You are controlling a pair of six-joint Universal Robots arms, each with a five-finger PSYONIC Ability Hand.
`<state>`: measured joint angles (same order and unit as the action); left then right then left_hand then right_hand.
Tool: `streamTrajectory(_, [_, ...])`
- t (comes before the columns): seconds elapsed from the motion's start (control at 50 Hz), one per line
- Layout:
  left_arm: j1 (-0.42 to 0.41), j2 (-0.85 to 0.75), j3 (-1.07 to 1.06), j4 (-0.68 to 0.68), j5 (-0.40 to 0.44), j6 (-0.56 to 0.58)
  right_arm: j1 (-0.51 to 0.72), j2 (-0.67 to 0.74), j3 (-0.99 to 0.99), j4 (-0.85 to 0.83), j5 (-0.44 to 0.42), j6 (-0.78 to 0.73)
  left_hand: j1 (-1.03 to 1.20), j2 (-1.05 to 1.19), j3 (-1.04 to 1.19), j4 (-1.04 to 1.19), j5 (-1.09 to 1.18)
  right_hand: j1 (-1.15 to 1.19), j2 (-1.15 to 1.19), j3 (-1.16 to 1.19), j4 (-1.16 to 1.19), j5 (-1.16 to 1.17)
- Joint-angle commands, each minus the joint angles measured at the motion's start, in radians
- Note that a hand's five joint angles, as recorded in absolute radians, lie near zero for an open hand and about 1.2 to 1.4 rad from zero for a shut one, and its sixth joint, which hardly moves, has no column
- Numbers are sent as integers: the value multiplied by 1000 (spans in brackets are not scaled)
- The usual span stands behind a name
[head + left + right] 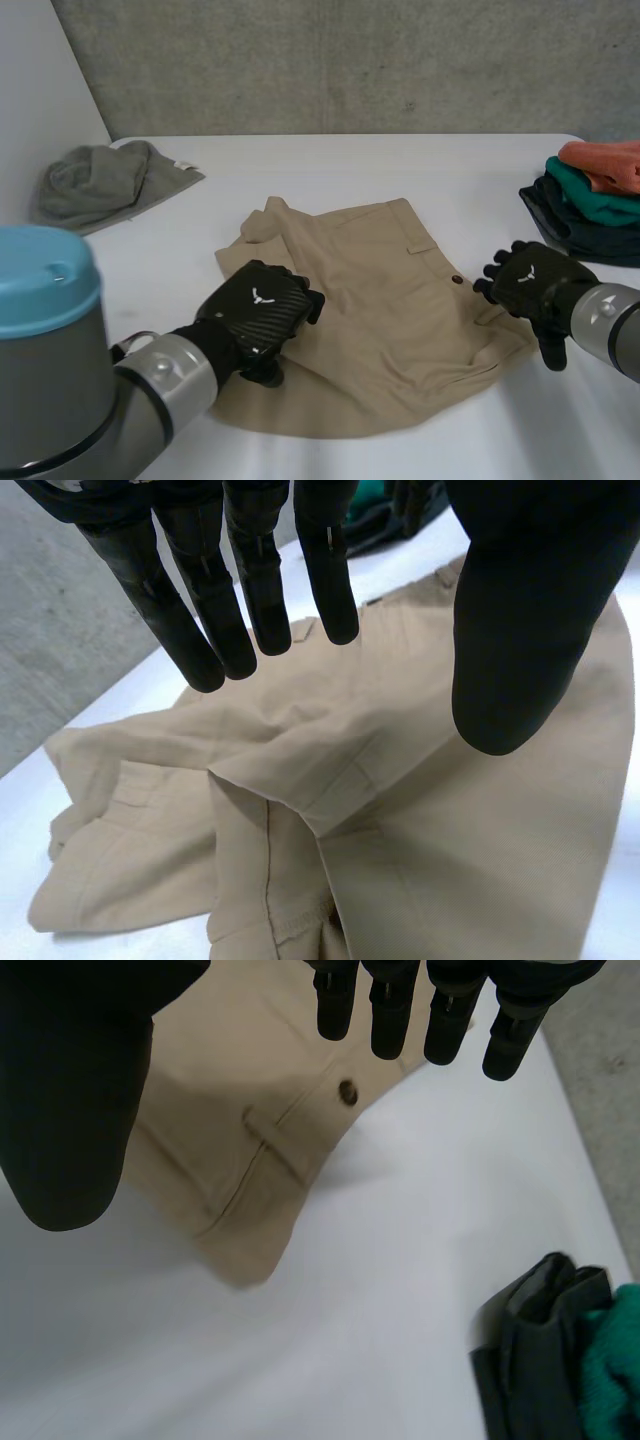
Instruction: Fold the laundry.
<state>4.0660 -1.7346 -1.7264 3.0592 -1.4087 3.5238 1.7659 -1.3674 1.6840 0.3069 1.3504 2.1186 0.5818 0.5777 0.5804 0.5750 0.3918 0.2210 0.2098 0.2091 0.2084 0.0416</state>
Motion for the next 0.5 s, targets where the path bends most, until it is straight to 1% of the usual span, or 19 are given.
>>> streamTrajectory(0.02, [-18,-164,83,26,-1,55,-82,34,106,-118,-106,-16,116,120,117,123,131,-46,-35,-35,-34,-42])
streamTrajectory(0.14, [-42,-258,131,38,-16,76,-94,74,166,-242,-178,38,289,293,290,296,304,-29,-18,-17,-16,-24])
streamTrajectory(0.16, [-50,-273,137,42,-24,76,-92,91,175,-273,-188,56,379,384,381,386,395,0,11,12,13,5])
streamTrajectory(0.22, [-59,-286,146,58,-42,73,-82,126,177,-316,-189,76,541,545,542,548,556,135,146,147,148,140])
streamTrajectory(0.24, [-61,-286,149,71,-58,72,-76,149,169,-336,-189,87,745,749,747,752,761,365,376,377,378,370])
streamTrajectory(0.26, [-61,-286,152,81,-65,70,-71,160,166,-344,-189,93,814,818,815,821,829,495,507,507,508,500])
streamTrajectory(0.3, [-59,-283,157,93,-85,67,-63,178,149,-354,-188,100,814,819,816,821,830,797,809,809,810,802])
streamTrajectory(0.32, [-58,-275,162,105,-102,66,-51,195,123,-354,-186,106,814,819,816,821,830,1139,1150,1151,1152,1144])
streamTrajectory(0.34, [-56,-269,168,110,-110,66,-45,203,106,-353,-185,110,814,819,816,821,830,1175,1186,1187,1188,1180])
streamTrajectory(0.42, [-27,-241,223,124,-125,75,13,221,-15,-324,-156,162,814,819,816,821,830,1175,1186,1187,1188,1180])
streamTrajectory(0.46, [8,-224,295,125,-122,95,55,223,-116,-312,-125,193,814,819,816,821,830,1175,1186,1187,1188,1180])
streamTrajectory(0.48, [40,-214,367,125,-119,119,87,225,-201,-313,-93,219,814,819,816,821,830,1175,1186,1187,1188,1180])
streamTrajectory(0.5, [57,-210,410,127,-119,132,98,223,-249,-315,-79,228,814,819,816,821,830,1175,1186,1187,1188,1180])
